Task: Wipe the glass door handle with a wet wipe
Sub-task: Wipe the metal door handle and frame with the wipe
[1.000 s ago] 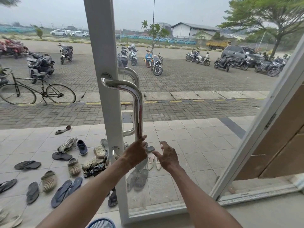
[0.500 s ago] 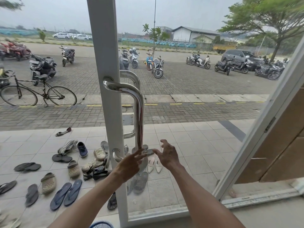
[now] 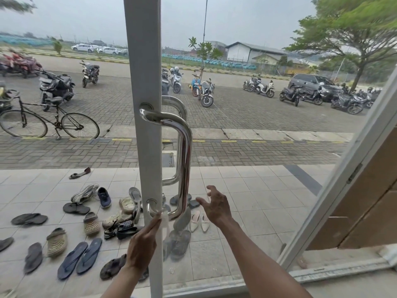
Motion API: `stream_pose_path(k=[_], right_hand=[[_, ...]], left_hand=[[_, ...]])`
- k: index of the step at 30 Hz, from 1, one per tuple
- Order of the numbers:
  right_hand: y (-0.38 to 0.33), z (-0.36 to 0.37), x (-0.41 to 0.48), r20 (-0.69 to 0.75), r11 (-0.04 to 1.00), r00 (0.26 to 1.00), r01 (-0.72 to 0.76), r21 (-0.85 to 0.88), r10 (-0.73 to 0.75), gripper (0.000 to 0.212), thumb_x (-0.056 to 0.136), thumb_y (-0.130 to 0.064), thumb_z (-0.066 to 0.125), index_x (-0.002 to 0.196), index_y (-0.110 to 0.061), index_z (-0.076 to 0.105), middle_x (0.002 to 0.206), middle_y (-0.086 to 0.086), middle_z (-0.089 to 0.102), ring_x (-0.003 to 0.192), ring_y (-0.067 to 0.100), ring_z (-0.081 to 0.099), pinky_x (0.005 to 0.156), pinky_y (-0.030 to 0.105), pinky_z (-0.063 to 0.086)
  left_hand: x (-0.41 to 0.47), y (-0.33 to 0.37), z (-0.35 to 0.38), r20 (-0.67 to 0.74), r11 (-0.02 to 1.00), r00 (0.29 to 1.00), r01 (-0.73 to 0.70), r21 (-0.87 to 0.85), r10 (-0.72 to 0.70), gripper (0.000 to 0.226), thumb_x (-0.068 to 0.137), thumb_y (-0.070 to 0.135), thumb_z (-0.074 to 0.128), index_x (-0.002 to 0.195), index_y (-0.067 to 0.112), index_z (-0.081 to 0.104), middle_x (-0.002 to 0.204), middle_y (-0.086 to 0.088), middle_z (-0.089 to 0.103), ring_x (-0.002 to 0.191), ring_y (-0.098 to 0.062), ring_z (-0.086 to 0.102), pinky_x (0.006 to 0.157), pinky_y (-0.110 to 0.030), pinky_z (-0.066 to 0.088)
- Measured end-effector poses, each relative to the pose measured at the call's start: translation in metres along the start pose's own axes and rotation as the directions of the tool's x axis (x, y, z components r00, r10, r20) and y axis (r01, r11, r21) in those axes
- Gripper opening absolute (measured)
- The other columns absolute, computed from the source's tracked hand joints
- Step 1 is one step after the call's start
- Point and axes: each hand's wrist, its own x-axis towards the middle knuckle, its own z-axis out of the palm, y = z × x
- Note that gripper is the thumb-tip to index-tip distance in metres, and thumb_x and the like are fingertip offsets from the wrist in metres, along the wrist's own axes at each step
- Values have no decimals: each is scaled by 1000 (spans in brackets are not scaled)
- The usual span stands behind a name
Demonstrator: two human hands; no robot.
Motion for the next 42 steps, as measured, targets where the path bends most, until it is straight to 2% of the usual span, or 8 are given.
stream_pose_path(k=[5, 11, 19, 23, 29, 33, 37, 42], right_hand=[[-5, 6, 2, 6, 1000, 1000, -12, 13, 11, 60, 90, -40, 68, 140, -14, 47, 129, 14, 63, 116, 29, 60, 85, 31, 47], [-9, 5, 6, 7, 1000, 1000, -1, 1, 1, 60, 90, -41, 68, 140, -14, 46, 128, 13, 64, 117, 28, 60, 90, 33, 48], [-18, 8, 9, 5, 999, 1000, -13, 31, 13, 63, 88, -44, 69, 140, -15, 47, 127, 13, 64, 115, 28, 61, 88, 34, 48], [-27, 14, 10, 13, 999, 1000, 8, 34, -8, 62, 89, -44, 68, 139, -13, 47, 126, 14, 64, 113, 29, 61, 86, 34, 49], [-27, 13, 12, 6, 999, 1000, 18, 41, -18, 65, 87, -48, 68, 139, -15, 47, 126, 13, 65, 113, 28, 62, 88, 35, 50], [-20, 11, 10, 3, 999, 1000, 9, 33, -9, 66, 86, -46, 70, 140, -14, 47, 123, 13, 65, 109, 28, 62, 83, 35, 50], [-19, 5, 11, 37, 998, 999, -21, 66, 19, 69, 82, -41, 73, 139, -14, 46, 120, 12, 65, 104, 28, 62, 76, 32, 47], [-29, 9, 13, 42, 997, 999, -21, 79, 18, 58, 87, -28, 68, 139, -14, 48, 125, 13, 65, 110, 29, 64, 84, 34, 52]], left_hand=[[23, 0, 8, -16, 999, 999, -46, 26, 47, 47, 76, -9, 77, 121, 0, 68, 143, -4, 52, 131, -28, 54, 91, -43, 58], [44, -21, -12, 165, 938, 984, 1, 347, -62, 70, 57, 6, 93, 123, 6, 69, 148, -10, 50, 138, -33, 46, 110, -53, 38], [45, 7, -17, 162, 959, 986, -91, 270, 48, 58, 43, 9, 99, 96, 14, 76, 90, -2, 71, 76, -23, 72, 53, -34, 60], [50, 31, -7, 225, 949, 973, -111, 295, 44, 52, 39, 19, 101, 86, 18, 77, 81, 2, 72, 74, -17, 70, 54, -27, 59], [64, -12, -19, 167, 855, 979, 13, 519, -116, 42, 44, 3, 96, 80, 10, 76, 101, -13, 67, 89, -32, 66, 75, -46, 58], [66, 0, -12, 182, 846, 973, 23, 532, -141, 38, 35, -8, 94, 67, 0, 73, 84, -14, 67, 72, -32, 68, 62, -47, 62], [65, 21, -1, 210, 870, 963, 47, 491, -170, 37, 33, -19, 87, 58, 1, 70, 60, -12, 64, 51, -30, 65, 37, -37, 55], [72, 63, -12, 266, 959, 950, 90, 267, -163, 16, 64, 12, 90, 72, 13, 77, 61, -4, 69, 53, -15, 67, 48, -18, 51]])
